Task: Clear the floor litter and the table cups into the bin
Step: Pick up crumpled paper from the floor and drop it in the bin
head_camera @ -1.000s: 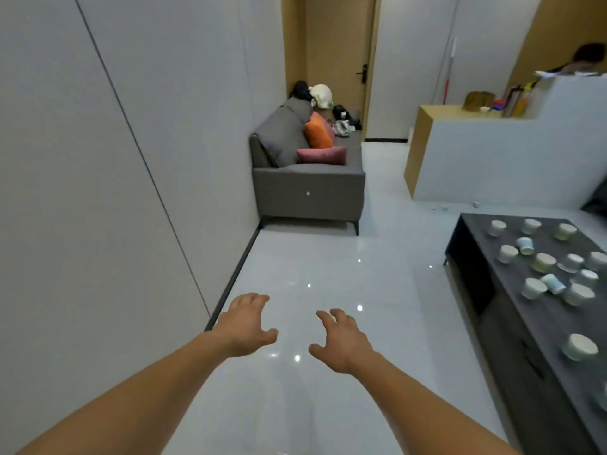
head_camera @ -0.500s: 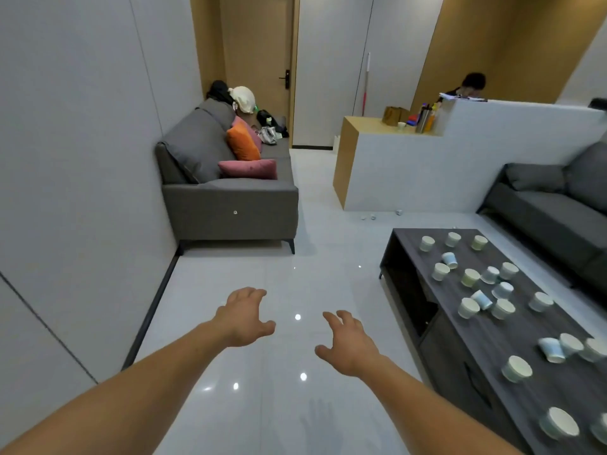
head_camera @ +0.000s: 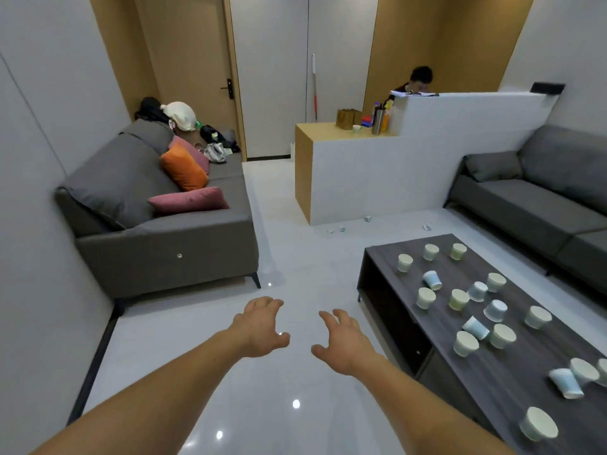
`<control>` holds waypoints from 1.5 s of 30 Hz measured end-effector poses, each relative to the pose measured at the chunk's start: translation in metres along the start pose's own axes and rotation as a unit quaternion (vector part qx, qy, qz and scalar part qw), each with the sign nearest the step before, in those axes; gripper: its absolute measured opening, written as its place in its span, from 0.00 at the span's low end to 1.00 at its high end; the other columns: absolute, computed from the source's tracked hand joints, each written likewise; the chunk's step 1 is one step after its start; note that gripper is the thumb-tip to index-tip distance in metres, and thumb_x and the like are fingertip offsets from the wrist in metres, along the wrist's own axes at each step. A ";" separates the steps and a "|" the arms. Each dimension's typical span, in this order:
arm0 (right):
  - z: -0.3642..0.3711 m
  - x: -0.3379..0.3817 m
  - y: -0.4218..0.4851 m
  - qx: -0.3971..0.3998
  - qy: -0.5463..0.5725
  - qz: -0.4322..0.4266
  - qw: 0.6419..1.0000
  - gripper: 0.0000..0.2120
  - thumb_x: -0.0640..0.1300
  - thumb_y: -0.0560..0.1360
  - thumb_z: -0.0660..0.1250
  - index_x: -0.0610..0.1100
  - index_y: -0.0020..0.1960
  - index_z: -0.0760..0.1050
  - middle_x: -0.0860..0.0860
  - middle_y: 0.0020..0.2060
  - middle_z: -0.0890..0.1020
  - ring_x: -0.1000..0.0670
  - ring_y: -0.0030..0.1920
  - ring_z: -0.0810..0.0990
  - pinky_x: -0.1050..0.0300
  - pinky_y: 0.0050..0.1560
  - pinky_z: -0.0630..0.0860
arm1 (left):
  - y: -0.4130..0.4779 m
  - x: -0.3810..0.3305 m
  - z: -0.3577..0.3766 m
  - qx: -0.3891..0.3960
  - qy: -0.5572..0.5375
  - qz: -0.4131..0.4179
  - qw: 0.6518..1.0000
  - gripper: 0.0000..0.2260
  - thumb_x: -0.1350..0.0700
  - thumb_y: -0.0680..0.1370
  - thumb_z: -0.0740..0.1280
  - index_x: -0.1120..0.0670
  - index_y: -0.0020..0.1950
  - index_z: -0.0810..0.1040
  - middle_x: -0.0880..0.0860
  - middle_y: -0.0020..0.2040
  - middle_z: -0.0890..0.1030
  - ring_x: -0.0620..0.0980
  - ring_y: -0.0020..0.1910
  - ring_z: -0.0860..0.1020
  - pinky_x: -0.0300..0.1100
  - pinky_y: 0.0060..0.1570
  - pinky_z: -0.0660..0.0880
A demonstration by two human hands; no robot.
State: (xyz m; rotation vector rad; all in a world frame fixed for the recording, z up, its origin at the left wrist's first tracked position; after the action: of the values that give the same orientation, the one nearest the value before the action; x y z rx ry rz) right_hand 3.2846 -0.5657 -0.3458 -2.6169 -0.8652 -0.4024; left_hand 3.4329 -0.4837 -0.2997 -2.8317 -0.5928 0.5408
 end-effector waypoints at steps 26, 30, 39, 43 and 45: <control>-0.171 -0.113 0.470 0.004 -0.014 0.083 0.996 0.36 0.58 0.76 0.62 0.51 0.79 0.51 0.49 0.77 0.53 0.44 0.75 0.54 0.46 0.69 0.67 | 0.539 -0.043 -0.137 0.029 0.023 0.076 0.996 0.35 0.43 0.75 0.66 0.51 0.77 0.55 0.52 0.77 0.57 0.54 0.75 0.55 0.55 0.71 0.61; -0.181 -0.149 0.521 0.031 -0.015 0.110 0.993 0.36 0.57 0.76 0.63 0.51 0.78 0.51 0.49 0.77 0.52 0.44 0.76 0.54 0.44 0.70 0.65 | 0.613 -0.061 -0.136 0.062 0.030 0.097 0.993 0.35 0.43 0.75 0.65 0.51 0.77 0.55 0.52 0.77 0.57 0.54 0.75 0.55 0.54 0.70 0.62; -0.246 -0.249 0.696 0.027 -0.004 0.128 0.991 0.37 0.57 0.76 0.63 0.50 0.79 0.50 0.47 0.77 0.52 0.43 0.75 0.54 0.44 0.70 0.64 | 0.801 -0.122 -0.154 0.080 0.040 0.095 0.991 0.35 0.43 0.75 0.66 0.51 0.77 0.55 0.52 0.76 0.57 0.55 0.74 0.56 0.54 0.70 0.62; -0.284 -0.276 0.765 0.020 -0.002 0.115 0.993 0.37 0.58 0.76 0.64 0.50 0.79 0.50 0.47 0.77 0.53 0.42 0.75 0.54 0.44 0.70 0.64 | 0.875 -0.152 -0.174 0.070 0.032 0.095 0.993 0.35 0.43 0.75 0.66 0.51 0.77 0.55 0.52 0.76 0.58 0.55 0.74 0.56 0.53 0.70 0.62; -0.301 -0.293 0.796 0.022 -0.005 0.120 0.993 0.37 0.58 0.77 0.64 0.50 0.79 0.51 0.47 0.77 0.54 0.42 0.75 0.55 0.44 0.71 0.65 | 0.911 -0.162 -0.180 0.073 0.018 0.093 0.993 0.35 0.43 0.75 0.66 0.51 0.77 0.55 0.53 0.76 0.58 0.55 0.74 0.57 0.53 0.70 0.62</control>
State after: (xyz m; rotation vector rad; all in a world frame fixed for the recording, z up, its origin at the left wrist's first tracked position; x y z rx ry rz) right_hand 3.5016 -1.4386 -0.3768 -2.6430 -0.5458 -0.3005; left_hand 3.6809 -1.3925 -0.3245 -2.7654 -0.2714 0.5398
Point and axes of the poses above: each hand's wrist, its own y-axis towards the middle knuckle, its own z-axis out of the palm, x = y × z, the point moved 10 cm from there along y, towards the middle knuckle
